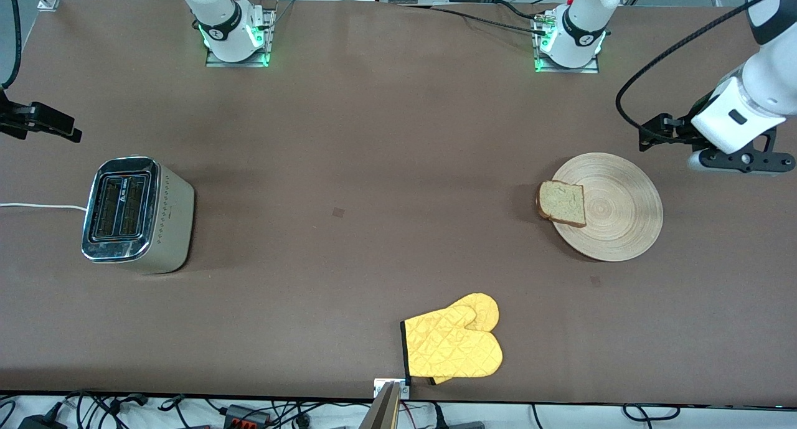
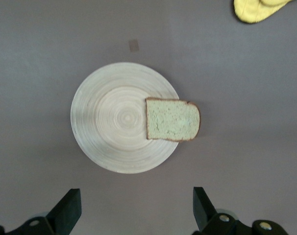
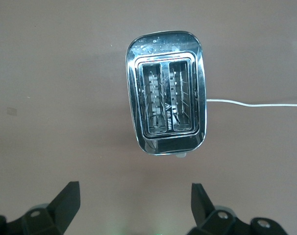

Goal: Move plate and put bread in toaster

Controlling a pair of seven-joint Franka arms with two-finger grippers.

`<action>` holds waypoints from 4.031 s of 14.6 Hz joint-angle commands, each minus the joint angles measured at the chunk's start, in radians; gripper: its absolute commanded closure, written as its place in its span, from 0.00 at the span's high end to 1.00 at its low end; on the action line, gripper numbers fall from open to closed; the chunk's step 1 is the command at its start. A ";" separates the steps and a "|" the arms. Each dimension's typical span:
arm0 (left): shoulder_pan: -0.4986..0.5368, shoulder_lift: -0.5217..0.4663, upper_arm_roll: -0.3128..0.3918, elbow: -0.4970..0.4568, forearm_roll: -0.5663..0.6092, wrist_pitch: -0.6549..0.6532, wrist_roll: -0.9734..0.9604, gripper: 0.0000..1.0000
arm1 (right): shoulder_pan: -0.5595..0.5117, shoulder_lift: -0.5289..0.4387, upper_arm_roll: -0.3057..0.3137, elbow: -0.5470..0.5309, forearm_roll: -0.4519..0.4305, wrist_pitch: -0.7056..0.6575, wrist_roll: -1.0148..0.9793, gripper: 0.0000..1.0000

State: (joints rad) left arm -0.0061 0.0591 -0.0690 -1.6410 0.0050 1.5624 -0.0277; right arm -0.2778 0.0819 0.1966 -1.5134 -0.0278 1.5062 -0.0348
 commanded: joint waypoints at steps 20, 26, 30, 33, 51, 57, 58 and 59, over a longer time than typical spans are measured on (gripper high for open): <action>0.673 0.662 0.003 0.096 -0.559 0.097 0.805 0.97 | -0.012 0.010 0.006 0.019 0.014 -0.017 0.012 1.00; 0.673 0.715 0.002 0.084 -0.621 0.097 0.831 0.82 | -0.012 0.010 0.006 0.019 0.014 -0.017 0.010 1.00; 0.670 0.755 -0.005 0.086 -0.631 0.097 0.873 0.81 | -0.012 0.010 0.006 0.019 0.014 -0.017 0.010 1.00; 0.667 0.766 -0.011 0.079 -0.634 0.088 0.920 0.67 | -0.014 0.010 0.006 0.019 0.014 -0.017 0.009 1.00; 0.655 0.774 -0.167 0.089 -0.714 -0.030 0.896 0.01 | -0.014 0.012 0.006 0.019 0.014 -0.017 0.009 1.00; 0.496 0.743 -0.270 0.070 -0.735 0.080 0.724 0.01 | -0.014 0.010 0.004 0.019 0.014 -0.017 0.009 1.00; 0.459 0.745 -0.268 0.058 -0.763 0.112 0.724 0.01 | -0.014 0.012 0.004 0.019 0.014 -0.017 0.009 1.00; 0.421 0.743 -0.270 0.032 -0.789 0.161 0.724 0.01 | -0.014 0.012 0.004 0.019 0.014 -0.017 0.009 1.00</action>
State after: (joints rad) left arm 0.4691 0.8308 -0.3409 -1.5574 -0.7160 1.6757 0.7011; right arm -0.2828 0.0854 0.1955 -1.5134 -0.0278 1.5057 -0.0348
